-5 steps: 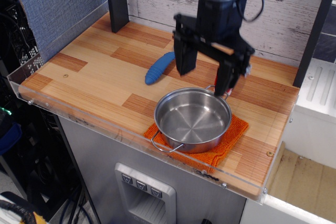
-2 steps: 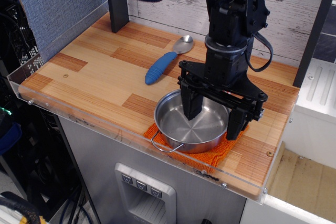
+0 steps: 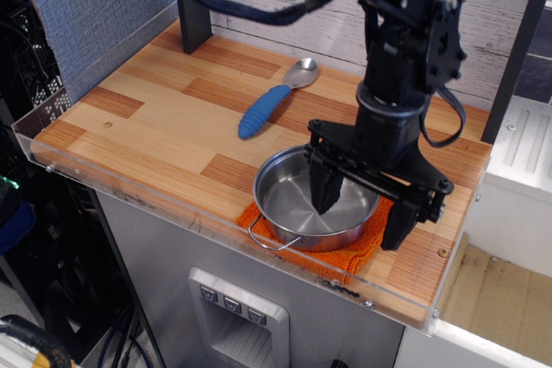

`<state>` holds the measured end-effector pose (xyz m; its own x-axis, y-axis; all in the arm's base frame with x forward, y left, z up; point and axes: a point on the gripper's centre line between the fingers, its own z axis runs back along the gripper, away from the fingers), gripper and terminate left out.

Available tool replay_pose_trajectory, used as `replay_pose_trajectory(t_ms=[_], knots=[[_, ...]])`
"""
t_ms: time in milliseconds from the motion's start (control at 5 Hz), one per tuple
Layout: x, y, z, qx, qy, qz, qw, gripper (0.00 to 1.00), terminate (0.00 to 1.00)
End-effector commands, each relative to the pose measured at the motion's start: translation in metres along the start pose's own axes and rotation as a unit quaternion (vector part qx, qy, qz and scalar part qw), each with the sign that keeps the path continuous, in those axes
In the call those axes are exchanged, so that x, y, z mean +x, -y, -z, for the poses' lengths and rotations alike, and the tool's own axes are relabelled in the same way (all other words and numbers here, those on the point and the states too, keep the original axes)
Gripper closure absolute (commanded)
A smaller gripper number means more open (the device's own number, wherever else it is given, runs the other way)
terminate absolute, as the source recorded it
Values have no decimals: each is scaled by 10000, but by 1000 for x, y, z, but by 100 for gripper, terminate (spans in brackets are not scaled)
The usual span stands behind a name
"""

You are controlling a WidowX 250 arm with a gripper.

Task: Move pot to left of spoon.

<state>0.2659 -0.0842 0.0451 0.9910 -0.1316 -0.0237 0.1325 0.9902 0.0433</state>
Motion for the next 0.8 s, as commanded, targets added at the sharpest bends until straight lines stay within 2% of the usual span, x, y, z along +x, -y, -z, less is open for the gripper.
replay_pose_trajectory(t_ms=[0,200,400,600], knots=[[7,1,5,149,38,30,9999,0,0],[8,-1,9,128,10,-14,9999,0,0],[10,-2,9,114,83,-22,9999,100,0],[10,-1,9,96,79,-37,9999,100,0]])
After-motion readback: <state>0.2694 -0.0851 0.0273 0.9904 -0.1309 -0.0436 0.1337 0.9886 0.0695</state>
